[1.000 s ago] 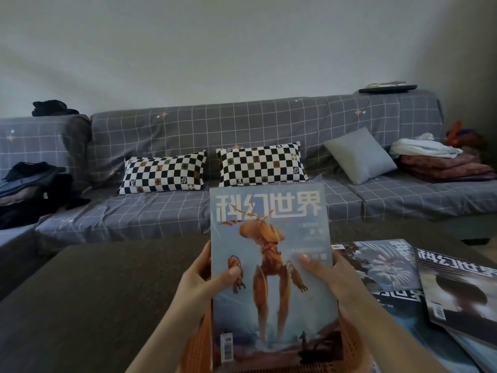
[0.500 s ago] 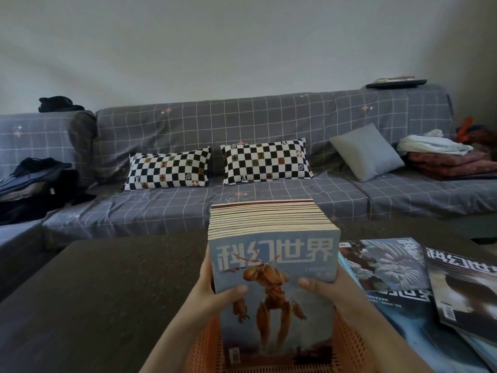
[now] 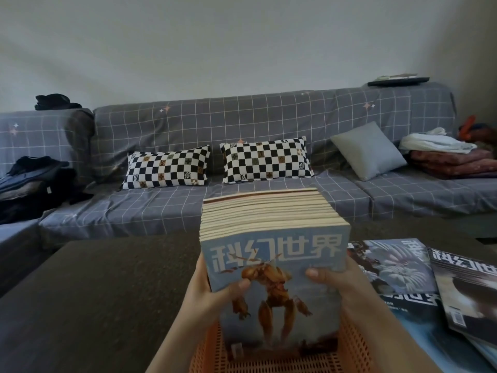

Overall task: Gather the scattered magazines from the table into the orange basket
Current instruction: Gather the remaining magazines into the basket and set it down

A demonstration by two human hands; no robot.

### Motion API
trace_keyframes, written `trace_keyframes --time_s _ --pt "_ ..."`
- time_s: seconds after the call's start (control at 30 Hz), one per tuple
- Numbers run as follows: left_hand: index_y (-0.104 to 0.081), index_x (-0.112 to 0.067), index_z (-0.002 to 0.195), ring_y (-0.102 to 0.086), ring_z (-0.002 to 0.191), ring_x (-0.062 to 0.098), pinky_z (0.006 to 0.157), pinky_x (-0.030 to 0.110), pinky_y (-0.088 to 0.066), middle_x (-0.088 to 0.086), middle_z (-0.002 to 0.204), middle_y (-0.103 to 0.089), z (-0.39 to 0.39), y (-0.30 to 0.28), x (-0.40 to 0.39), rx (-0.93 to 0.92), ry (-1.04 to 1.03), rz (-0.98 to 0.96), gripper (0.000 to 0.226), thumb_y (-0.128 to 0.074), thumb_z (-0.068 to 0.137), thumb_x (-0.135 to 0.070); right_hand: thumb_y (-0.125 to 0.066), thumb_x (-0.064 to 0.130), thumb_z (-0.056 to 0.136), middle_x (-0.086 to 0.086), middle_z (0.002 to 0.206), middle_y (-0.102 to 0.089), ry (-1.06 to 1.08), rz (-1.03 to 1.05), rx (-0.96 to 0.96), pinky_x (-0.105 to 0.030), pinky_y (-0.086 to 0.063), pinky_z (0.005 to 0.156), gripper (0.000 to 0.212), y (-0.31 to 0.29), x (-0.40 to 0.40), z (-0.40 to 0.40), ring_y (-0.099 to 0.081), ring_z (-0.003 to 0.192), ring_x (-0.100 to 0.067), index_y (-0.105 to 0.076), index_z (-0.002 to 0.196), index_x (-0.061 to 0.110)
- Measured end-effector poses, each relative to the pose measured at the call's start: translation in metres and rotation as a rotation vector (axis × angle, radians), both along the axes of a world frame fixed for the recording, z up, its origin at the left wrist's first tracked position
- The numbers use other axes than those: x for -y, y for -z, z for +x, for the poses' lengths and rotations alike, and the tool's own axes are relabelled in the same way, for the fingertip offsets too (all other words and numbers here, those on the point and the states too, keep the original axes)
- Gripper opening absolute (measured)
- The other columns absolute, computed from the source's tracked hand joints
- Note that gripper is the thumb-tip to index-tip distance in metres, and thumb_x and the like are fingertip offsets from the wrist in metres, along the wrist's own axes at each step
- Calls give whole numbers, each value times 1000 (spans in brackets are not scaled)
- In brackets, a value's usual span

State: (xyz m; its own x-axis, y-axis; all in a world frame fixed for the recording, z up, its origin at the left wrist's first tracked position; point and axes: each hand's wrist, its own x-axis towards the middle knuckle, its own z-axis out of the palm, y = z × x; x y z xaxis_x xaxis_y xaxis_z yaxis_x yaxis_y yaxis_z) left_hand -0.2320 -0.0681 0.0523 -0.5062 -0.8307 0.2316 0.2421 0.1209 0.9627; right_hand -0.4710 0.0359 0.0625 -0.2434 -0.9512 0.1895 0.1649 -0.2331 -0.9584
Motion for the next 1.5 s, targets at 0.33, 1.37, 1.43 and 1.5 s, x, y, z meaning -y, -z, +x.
trace_keyframes --time_s 0.33,1.37,1.43,1.5 --pt "-27 -20 145 -65 112 24 90 43 -54 5 122 -67 -11 -1 5 164 64 35 124 -93 43 -48 -91 34 49 -10 110 -70 -48 110 86 -31 -56 72 73 21 10 -3 -67 100 -29 -63 115 20" --pt "-30 -29 148 -74 76 11 53 19 -55 -3 89 -76 -25 -1 3 158 -108 221 107 -80 54 -43 -85 54 45 4 113 -65 171 294 -166 -49 -45 96 87 16 15 8 -61 104 -19 -51 122 31" --pt "-29 -28 149 -73 72 6 51 16 -54 -5 92 -72 -25 -4 0 174 -122 206 105 -78 57 -39 -86 53 45 5 111 -65 171 299 -144 -48 -46 96 88 16 14 9 -62 103 -18 -51 122 30" --pt "-24 -29 151 -71 70 0 48 13 -52 -8 95 -68 -23 -5 -3 198 -138 176 104 -77 61 -36 -87 53 43 3 113 -65 162 306 -130 -49 -46 96 89 15 12 10 -61 104 -19 -50 122 31"
